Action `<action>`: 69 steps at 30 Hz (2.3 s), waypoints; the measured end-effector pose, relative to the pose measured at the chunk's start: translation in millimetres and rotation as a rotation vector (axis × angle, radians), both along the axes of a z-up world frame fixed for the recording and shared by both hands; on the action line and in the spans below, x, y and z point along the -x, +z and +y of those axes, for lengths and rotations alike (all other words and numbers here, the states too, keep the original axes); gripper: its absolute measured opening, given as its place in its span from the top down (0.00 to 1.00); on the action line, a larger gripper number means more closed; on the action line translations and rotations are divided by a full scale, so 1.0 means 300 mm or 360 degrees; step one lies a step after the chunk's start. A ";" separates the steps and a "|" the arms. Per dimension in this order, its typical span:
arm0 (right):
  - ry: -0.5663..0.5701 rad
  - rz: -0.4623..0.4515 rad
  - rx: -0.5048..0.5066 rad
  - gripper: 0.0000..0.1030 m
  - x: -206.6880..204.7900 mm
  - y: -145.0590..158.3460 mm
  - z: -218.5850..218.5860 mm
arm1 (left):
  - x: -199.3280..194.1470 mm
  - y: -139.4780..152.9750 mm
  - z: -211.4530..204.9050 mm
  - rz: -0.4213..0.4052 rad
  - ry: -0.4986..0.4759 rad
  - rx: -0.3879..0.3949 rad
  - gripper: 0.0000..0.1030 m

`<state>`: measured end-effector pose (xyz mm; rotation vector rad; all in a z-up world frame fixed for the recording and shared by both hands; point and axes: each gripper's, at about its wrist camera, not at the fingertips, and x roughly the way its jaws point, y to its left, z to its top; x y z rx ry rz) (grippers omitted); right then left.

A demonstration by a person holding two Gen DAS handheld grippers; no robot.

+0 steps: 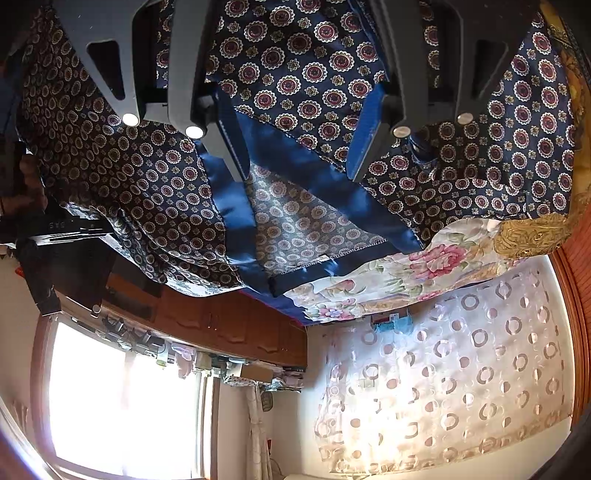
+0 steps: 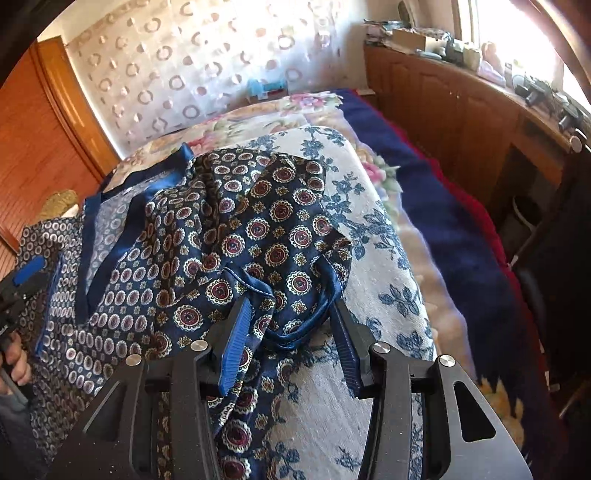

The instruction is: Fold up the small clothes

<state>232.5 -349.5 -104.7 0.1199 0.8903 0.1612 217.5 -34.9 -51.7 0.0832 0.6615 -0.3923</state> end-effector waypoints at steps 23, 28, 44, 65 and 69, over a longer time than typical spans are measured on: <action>0.0527 -0.0316 0.0061 0.81 -0.046 0.229 0.295 | 0.003 0.008 0.038 -0.0018 0.0046 0.0018 0.47; 0.0440 -0.0325 0.0106 0.53 -0.055 0.228 0.248 | -0.007 0.007 0.043 -0.0016 0.0060 0.0020 0.47; 0.0172 -0.0079 0.0292 0.44 -0.234 -0.010 0.036 | -0.051 -0.010 0.094 0.0060 0.0148 0.0011 0.47; 0.0288 -0.0120 0.0275 0.25 -0.235 -0.042 0.056 | -0.098 0.056 0.494 0.0166 0.0589 -0.0069 0.48; 0.0290 -0.0120 0.0274 0.24 -0.234 -0.043 0.056 | -0.104 0.054 0.502 0.0157 0.0605 -0.0111 0.55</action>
